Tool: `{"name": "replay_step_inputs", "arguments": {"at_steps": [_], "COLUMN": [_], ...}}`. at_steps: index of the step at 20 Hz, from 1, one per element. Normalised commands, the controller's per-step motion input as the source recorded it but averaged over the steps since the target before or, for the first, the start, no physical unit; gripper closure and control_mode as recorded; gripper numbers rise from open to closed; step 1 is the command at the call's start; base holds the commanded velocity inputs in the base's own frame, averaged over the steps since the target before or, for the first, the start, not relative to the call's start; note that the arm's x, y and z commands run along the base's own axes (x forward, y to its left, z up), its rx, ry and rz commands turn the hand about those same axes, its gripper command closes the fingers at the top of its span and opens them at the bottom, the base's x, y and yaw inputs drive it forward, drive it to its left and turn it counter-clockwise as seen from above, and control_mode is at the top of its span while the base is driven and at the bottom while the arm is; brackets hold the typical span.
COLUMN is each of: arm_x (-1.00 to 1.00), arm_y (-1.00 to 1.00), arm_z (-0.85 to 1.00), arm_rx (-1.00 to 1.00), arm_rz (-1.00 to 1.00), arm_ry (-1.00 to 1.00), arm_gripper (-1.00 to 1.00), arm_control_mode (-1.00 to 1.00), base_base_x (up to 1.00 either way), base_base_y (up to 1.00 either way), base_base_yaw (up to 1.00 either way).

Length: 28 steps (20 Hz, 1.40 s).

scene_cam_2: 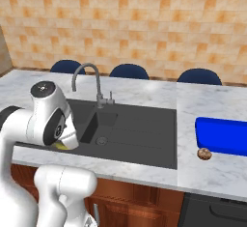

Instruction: Pick up all produce items and place them in the sink. Turn on the sink faucet to wash them. Then turn the sink off and put them in the tray.

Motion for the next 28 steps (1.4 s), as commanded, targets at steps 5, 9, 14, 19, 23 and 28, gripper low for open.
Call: {"name": "replay_step_inputs", "arguments": {"at_steps": [5,9,14,19,23,28], "arm_x": [-0.18,-0.06,-0.02,0.00,0.00,0.09], "arm_y": [-0.81,-0.80,-0.73,-0.56,-0.45,-0.42], "arm_z": [0.26,0.25,0.13,-0.04,-0.32,-0.25], "arm_rx": [0.00,0.00,-0.02,-0.08,-0.08,-0.11], "arm_rz": [0.00,0.00,0.00,0.00,-0.01,-0.02], "arm_ry": [0.00,0.00,0.00,0.01,0.00,0.06], "arm_gripper": [-1.00,-1.00,-1.00,-1.00,-1.00,-1.00], "arm_control_mode": [-1.00,-1.00,-1.00,-1.00,-1.00,-1.00], "base_base_x": [0.00,0.00,0.00,0.00,0.00,0.00], "base_base_y": [0.00,0.00,0.00,0.00,0.00,0.00], "base_base_yaw": [0.00,0.00,0.00,0.00,0.00,0.00]}}
